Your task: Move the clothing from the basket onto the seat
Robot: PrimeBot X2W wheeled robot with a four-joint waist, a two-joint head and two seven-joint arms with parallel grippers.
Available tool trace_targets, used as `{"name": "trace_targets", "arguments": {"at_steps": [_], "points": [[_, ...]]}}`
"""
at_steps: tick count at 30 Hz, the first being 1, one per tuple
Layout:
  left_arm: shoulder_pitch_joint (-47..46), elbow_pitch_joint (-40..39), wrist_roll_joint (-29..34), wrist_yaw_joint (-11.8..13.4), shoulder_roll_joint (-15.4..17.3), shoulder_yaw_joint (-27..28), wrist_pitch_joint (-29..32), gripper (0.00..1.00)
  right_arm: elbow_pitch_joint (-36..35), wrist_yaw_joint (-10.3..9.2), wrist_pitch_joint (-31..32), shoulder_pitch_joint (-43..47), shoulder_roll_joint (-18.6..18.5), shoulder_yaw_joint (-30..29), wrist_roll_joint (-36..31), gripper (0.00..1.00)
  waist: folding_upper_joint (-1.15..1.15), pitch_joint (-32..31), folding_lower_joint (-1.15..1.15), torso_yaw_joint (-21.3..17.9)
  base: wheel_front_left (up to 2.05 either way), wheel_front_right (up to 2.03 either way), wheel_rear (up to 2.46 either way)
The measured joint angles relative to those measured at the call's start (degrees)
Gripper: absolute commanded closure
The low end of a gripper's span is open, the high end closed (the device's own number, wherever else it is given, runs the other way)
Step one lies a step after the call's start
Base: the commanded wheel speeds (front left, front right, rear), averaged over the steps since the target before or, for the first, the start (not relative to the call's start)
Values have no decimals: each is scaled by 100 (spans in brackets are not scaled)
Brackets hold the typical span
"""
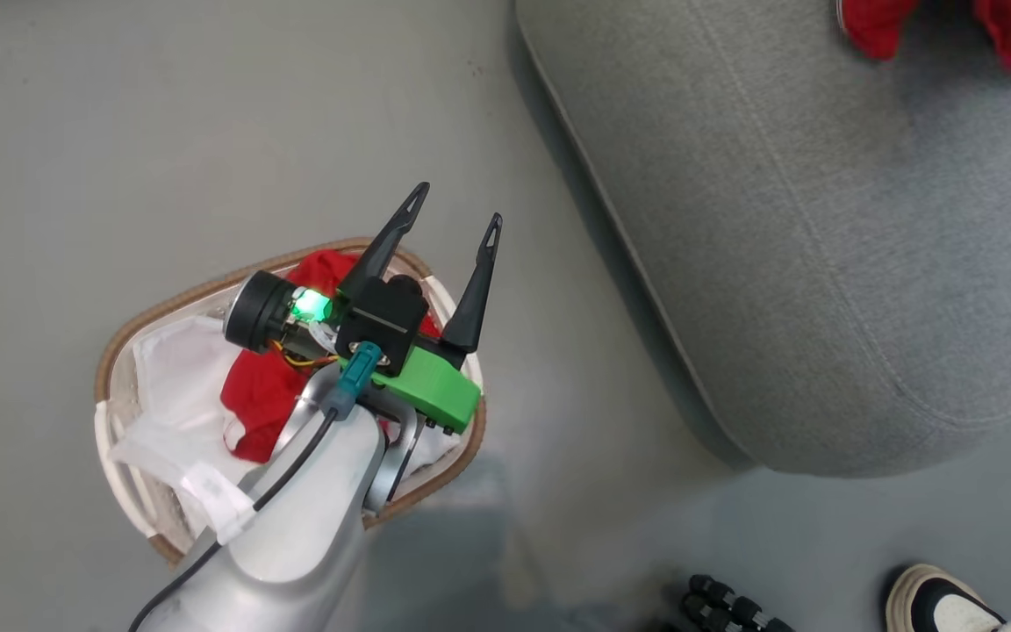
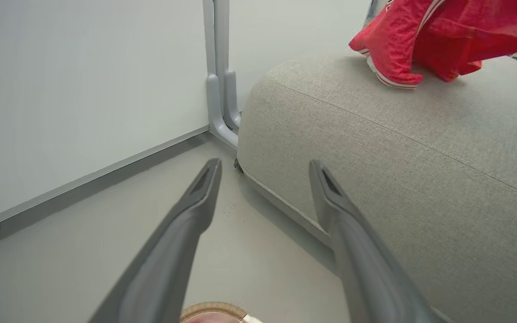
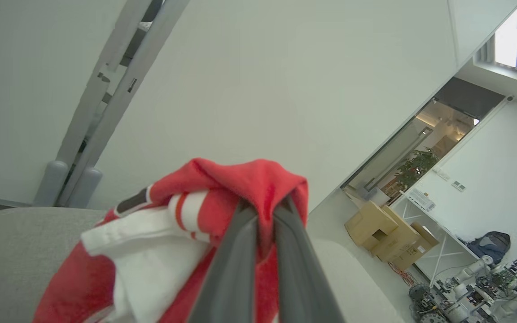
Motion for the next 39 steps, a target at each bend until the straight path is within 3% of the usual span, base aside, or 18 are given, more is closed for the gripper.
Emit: {"name": "trace_targets", "arguments": {"at_steps": [3,5,7,14,25,31,39], "points": [[-1,16,0,2,-21,9,1,0,465,0,1,272,148,-313,-147,100,0,128,0,185,0,0,0],[0,30,-4,20,-46,26,1,0,712,0,1,462,218,-599,-312,68,0,198,0,302,0,0,0],[0,35,-3,41,-58,58,0,0,854,0,1,638,294,-943,-368,0,0,244,0,397,0,0,0],[168,-113,12,212,-23,354,1,0,704,0,1,1528,746,-1753,-341,0,0,145,0,586,0,0,0],[1043,-474,52,413,68,1111,0,0,-339,0,1,3045,1315,-1895,-89,0,0,-546,0,752,0,0,0],[1458,-631,104,477,-11,1661,0,0,-900,-1,1,3420,1677,-1358,174,0,0,-902,0,982,0,0,0],[1926,-592,311,490,-123,2441,0,0,-1329,-1,1,3683,1893,-553,589,0,0,-1361,0,1385,0,0,0]]}}
